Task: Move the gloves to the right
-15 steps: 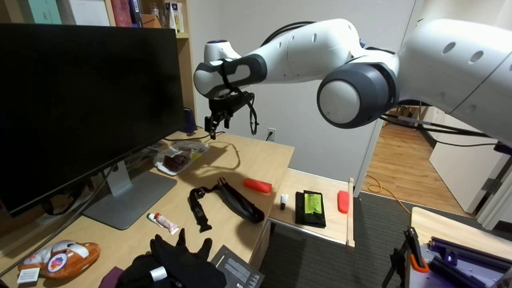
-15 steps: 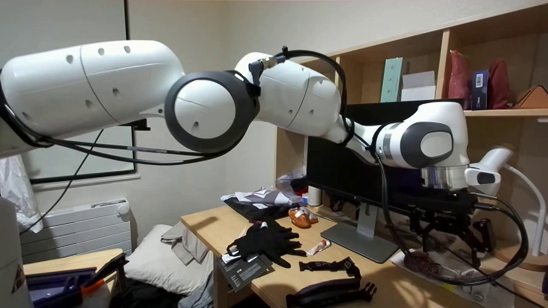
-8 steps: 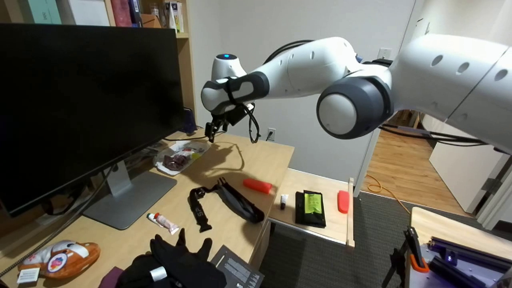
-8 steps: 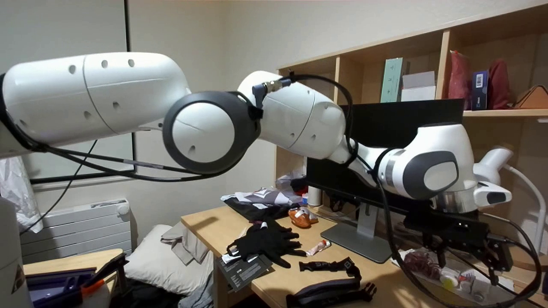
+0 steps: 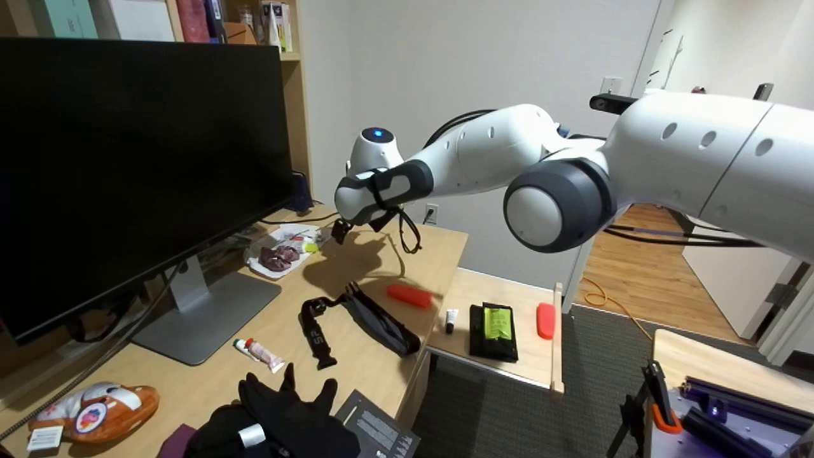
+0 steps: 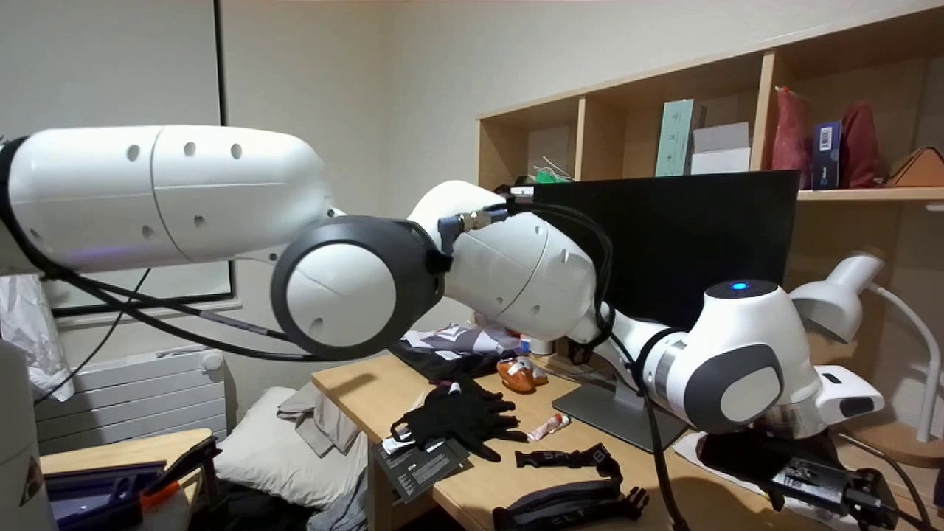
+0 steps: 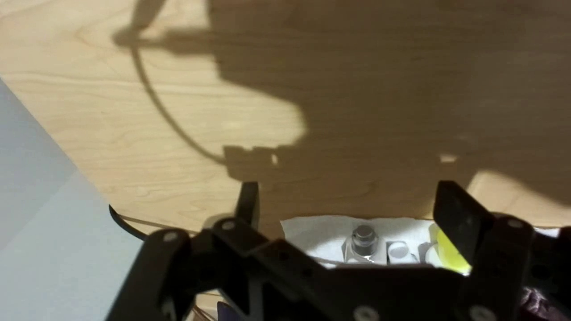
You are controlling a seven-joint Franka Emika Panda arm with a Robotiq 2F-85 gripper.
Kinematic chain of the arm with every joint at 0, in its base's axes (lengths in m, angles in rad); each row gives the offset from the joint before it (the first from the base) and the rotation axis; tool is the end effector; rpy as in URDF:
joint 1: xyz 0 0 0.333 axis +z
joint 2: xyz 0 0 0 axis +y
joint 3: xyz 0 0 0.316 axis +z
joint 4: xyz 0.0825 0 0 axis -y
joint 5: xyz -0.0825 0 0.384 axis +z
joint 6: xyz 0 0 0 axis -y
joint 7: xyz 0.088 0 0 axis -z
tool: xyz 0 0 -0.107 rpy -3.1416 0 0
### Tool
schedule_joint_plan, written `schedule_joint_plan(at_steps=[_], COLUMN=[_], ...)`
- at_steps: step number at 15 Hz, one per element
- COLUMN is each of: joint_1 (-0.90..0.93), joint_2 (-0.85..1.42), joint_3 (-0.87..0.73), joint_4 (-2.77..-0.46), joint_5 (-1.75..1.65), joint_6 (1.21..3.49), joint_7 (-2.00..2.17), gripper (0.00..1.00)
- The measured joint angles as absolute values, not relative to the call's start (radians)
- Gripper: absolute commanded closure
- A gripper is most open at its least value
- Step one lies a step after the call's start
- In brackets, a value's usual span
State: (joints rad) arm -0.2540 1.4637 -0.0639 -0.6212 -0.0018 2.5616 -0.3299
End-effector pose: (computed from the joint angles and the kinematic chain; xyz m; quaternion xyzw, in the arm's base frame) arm 0.7938 -0.2263 0.1137 0.9703 0.0416 0.2167 0.0989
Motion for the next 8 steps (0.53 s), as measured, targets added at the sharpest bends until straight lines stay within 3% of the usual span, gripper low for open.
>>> schedule_joint_plan(at_steps=[8], joint_1=[-0.3], joint_2=[1.469], joint_3=[0.049], joint_4=[-0.65], joint_5=[-0.004], joint_6=[2.81], joint_7=[-0.389], gripper=[0.0])
